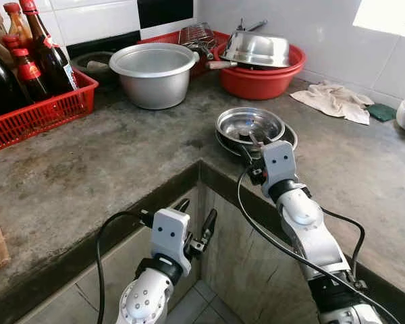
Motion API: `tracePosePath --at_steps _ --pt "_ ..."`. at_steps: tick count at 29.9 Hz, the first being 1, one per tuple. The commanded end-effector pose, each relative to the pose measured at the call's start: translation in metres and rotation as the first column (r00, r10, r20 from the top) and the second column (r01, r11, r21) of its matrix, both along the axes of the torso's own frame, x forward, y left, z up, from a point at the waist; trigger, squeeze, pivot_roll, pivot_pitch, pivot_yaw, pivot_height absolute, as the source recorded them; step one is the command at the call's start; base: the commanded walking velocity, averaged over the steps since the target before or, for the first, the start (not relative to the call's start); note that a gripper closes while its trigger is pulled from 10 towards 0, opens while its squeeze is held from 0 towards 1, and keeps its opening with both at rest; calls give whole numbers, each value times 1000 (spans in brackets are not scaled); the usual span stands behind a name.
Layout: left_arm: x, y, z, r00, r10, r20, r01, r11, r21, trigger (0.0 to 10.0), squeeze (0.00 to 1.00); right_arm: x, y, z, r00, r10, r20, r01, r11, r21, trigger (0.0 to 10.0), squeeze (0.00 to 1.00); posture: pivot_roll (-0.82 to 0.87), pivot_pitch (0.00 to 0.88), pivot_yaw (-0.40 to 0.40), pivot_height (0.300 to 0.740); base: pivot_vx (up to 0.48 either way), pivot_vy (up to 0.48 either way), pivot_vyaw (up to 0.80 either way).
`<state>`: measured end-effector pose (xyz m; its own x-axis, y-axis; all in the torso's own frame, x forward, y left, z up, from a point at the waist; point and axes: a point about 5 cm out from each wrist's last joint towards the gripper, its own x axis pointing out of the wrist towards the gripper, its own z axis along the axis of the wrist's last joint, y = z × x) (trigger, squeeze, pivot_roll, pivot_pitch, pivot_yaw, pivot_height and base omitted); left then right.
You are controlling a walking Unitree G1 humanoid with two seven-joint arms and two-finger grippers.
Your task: Kitchen organization
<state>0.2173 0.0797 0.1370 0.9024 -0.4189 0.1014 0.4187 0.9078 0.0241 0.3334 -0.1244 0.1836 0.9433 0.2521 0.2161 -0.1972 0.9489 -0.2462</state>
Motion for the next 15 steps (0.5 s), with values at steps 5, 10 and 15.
tracePosePath --at_steps 5,10,15 --pt "-1 -2 0 1000 -6 1 6 1000 1 10000 0 3 0 5 1000 -7 21 7 1000 -1 0 0 69 71 -60 740 0 0 0" --pt "-1 -2 0 1000 -6 1 6 1000 1 10000 0 4 -2 6 1000 -17 27 17 1000 6 0 0 68 77 -58 740 0 0 0" --pt "-1 -2 0 1000 -4 2 4 1000 3 10000 0 4 -3 6 999 -27 21 27 1000 11 0 0 70 79 -59 740 0 0 0"
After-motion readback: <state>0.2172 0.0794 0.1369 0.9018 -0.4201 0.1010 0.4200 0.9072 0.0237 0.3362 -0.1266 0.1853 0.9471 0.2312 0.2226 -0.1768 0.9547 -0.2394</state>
